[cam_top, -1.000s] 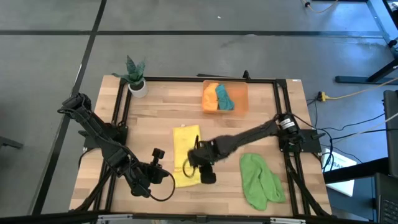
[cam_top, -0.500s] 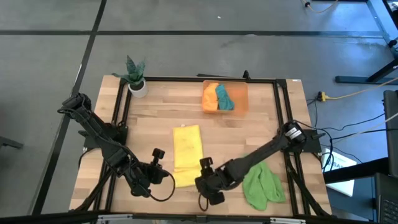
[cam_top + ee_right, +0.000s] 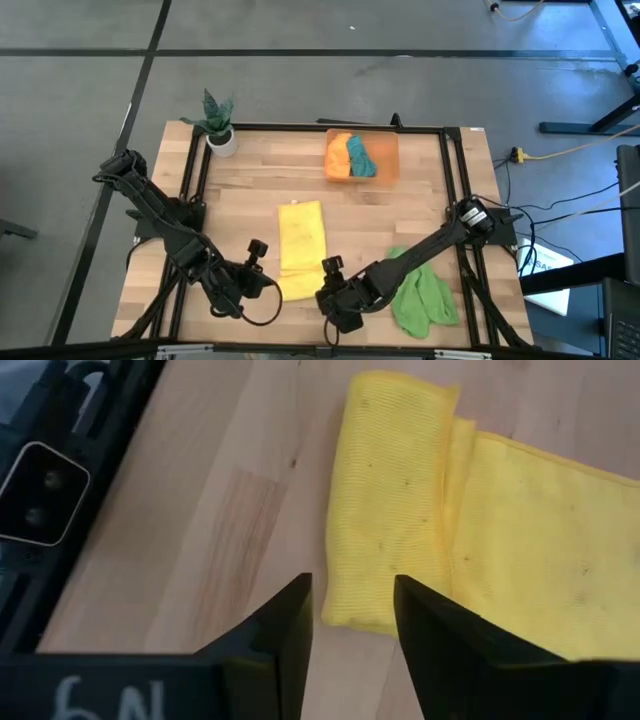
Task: Roll microfiber towels into tight, uniform cylinder then place into a basket
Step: Roll the yellow microfiber towel
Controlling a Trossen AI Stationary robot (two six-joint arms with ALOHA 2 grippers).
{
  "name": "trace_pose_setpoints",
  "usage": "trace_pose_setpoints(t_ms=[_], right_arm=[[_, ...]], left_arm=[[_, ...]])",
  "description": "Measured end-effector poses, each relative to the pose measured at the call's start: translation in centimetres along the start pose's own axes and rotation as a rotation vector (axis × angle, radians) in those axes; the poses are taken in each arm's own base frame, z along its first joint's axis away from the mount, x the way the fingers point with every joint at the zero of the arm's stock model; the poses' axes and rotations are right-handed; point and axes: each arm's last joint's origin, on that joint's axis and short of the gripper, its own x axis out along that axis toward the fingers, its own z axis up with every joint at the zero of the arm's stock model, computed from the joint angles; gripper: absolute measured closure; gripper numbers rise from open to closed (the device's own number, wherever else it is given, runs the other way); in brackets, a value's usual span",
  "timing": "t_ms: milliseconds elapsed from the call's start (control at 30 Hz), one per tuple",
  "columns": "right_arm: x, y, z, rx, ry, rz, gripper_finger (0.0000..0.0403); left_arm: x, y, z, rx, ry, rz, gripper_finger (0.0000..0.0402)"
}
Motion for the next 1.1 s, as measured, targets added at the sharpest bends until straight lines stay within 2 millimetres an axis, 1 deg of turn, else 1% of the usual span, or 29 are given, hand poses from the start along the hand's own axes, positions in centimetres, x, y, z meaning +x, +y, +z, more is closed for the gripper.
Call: trace_pose_setpoints(t_ms=[133,200,267,400,567,633,733,900,1100], right_arm=[[0.0,0.2,0.0,-0.003,-0.001,0.002,0.0260],[0.0,0.2,0.0,-0.002,-0.005,0.003,0.0260],[0.0,0.2,0.0,-0.001,-0.007,0.003,0.0260],[-0.1,0.2,0.0,0.001,-0.008,0.003,0.0260],[-0.1,0.5,0.1,-0.002,-0.014,0.007,0.0260],[-0.2,0.6,0.0,-0.004,-0.015,0.009,0.0260],[-0.2,0.7,0.0,-0.007,-0.015,0.011,0.0260],[-0.2,0.9,0.0,-0.008,-0.015,0.017,0.0260],[-0.2,0.9,0.0,-0.016,-0.016,0.020,0.0260]], left_arm=[[0.2,0.3,0.4,-0.012,-0.026,0.004,0.0401],[0.3,0.6,0.4,-0.036,-0.019,0.001,0.0401],[0.4,0.6,0.2,-0.023,0.004,-0.031,0.0401],[0.9,-0.7,-0.2,0.056,0.042,-0.068,0.0401],[1.9,-3.3,-1.2,0.140,0.088,-0.103,0.0401],[2.2,-4.1,-1.5,0.129,0.103,-0.109,0.0401],[2.7,-4.7,-1.8,0.086,0.121,-0.104,0.0401],[3.2,-5.0,-2.0,0.007,0.138,-0.096,0.0378],[4.1,-5.0,-2.2,0.008,0.158,-0.066,0.0332]])
